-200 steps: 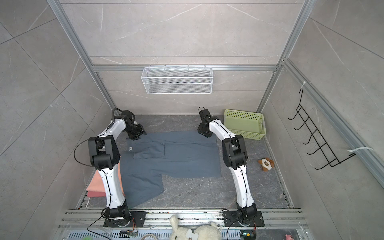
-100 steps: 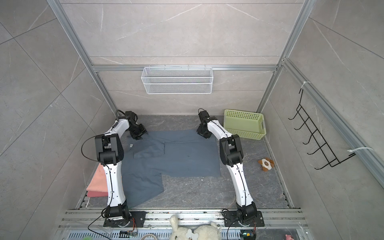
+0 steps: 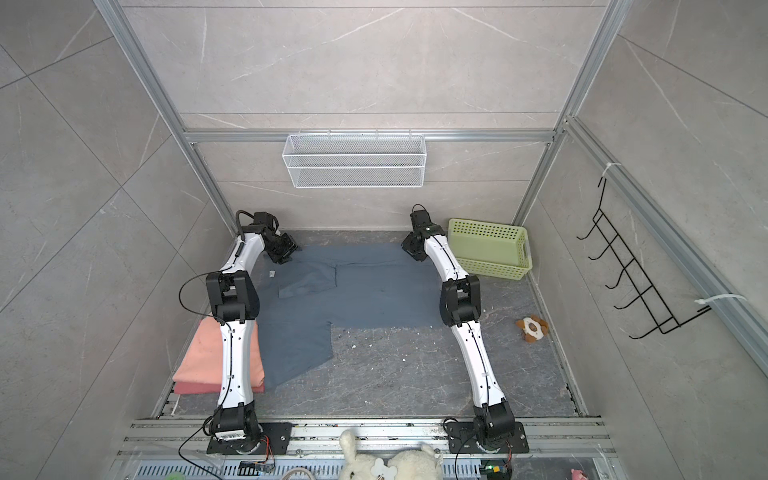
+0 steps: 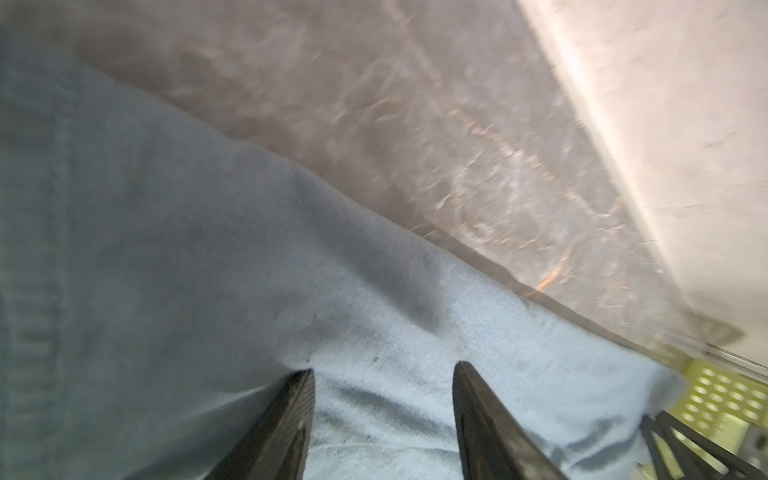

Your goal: Fold and stack the t-shirts

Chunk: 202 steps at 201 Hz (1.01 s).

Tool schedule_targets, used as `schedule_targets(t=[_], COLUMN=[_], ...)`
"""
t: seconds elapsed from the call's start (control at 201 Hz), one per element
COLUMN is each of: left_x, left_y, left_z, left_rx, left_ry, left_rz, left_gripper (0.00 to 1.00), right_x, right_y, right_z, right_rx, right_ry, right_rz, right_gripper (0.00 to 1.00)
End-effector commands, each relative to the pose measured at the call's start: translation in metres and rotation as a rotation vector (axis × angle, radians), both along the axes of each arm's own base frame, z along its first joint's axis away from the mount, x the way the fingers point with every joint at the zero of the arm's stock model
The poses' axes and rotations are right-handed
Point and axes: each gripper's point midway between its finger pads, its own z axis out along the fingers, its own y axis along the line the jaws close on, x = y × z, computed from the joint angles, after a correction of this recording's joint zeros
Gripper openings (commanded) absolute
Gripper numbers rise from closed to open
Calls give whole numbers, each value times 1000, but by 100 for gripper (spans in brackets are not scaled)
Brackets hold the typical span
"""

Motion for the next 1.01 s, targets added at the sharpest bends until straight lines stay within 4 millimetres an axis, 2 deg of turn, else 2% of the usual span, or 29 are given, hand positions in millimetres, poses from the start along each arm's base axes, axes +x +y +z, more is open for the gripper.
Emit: schedule_targets(t=[0.0, 0.184, 0.264, 0.393, 0.508, 0.607, 0.692, 0.722, 0.727, 0.752, 0.772, 0.781, 0.801, 0.821, 1.0], left_x=[-12, 3, 9, 21, 27, 21, 9, 2, 0, -7, -13, -16, -23, -30, -107], left_y=[-1, -4, -4, -4, -3, -5, -6, -6, -6, -7, -7, -7, -8, -8, -8], left_z=[-70, -57, -43, 2, 59, 105, 131, 130, 140, 151, 154, 153, 154, 154, 134], left_rx=[-40, -81, -83, -100, -90, -75, -59, -55, -52, -44, -40, -37, -32, -26, 20], left_ry=[118, 62, 17, -98, -219, -300, -330, -317, -331, -338, -330, -323, -311, -296, -114], left_rz=[33, 62, 55, 30, 1, -33, -52, -58, -60, -65, -68, -73, -78, -84, -101], left_gripper=[57, 57, 57, 57, 57, 58, 59, 59, 59, 60, 60, 60, 60, 60, 61], right_x=[-25, -12, -2, 16, 26, 26, 17, 12, 11, 6, 2, -2, -6, -13, -59], right_y=[-17, -14, -11, -8, -3, 3, 10, 13, 13, 14, 16, 17, 17, 17, 4], right_z=[-78, -71, -54, -8, 47, 90, 118, 123, 124, 126, 119, 130, 138, 130, 117], right_rx=[-29, 15, 23, 10, -9, -36, -66, -76, -78, -86, -96, -99, -108, -128, -217], right_ry=[179, 125, 69, -56, -180, -259, -289, -285, -285, -273, -250, -261, -264, -233, -115], right_rz=[-57, -61, -38, 20, 77, 123, 163, 176, 178, 187, 196, 199, 201, 205, 152], right_gripper=[38, 39, 39, 42, 46, 49, 52, 53, 54, 59, 62, 62, 62, 62, 64])
